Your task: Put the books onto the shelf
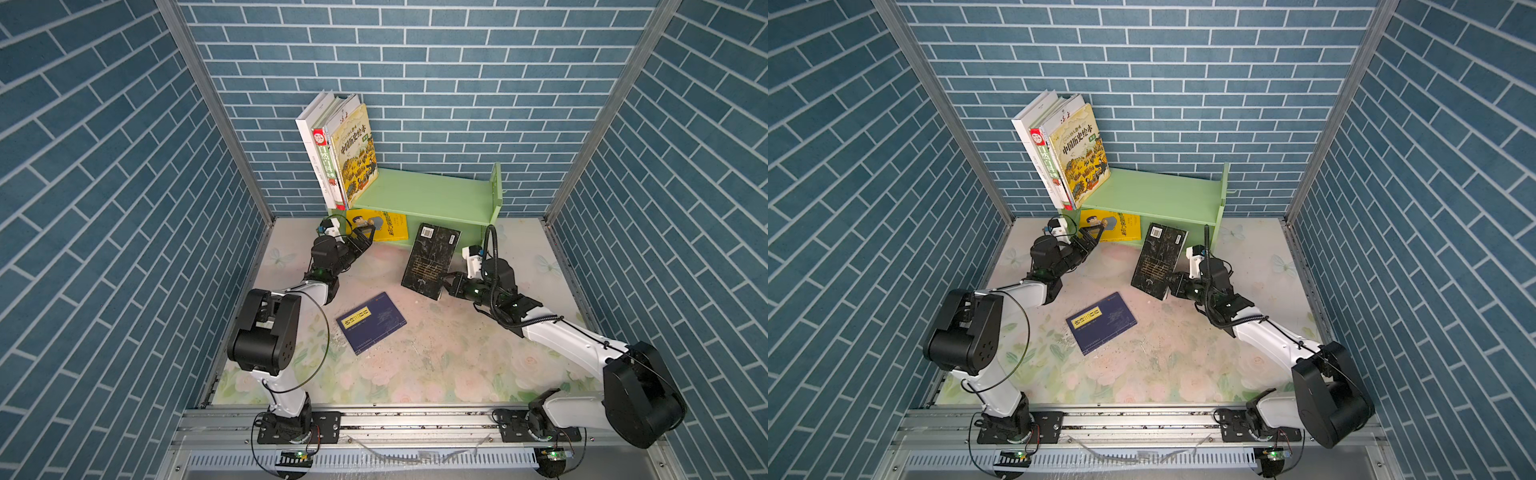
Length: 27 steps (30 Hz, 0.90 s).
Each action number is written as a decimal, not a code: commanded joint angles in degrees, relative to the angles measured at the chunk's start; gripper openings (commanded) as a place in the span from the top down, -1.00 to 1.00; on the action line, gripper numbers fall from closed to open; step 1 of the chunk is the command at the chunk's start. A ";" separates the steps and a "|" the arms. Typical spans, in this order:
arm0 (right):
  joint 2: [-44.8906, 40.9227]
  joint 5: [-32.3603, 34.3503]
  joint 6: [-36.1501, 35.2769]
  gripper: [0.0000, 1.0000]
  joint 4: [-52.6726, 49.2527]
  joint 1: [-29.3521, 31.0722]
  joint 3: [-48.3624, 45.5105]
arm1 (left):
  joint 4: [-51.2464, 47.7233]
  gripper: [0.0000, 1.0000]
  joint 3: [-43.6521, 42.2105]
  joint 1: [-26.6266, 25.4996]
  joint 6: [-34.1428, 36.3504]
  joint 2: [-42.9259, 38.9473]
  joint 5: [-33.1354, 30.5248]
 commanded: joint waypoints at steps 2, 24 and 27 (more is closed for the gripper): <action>-3.07 1.64 0.48 1.00 2.88 0.43 -0.07 | 2.78 -0.99 1.48 1.31 -0.34 2.54 -0.49; -4.80 2.79 0.53 1.00 1.09 0.53 0.61 | -4.93 -0.99 -0.23 1.95 4.24 -1.53 0.53; -5.03 3.06 0.57 1.00 0.56 0.53 0.82 | -4.84 -0.99 0.67 1.95 4.55 -0.37 -0.25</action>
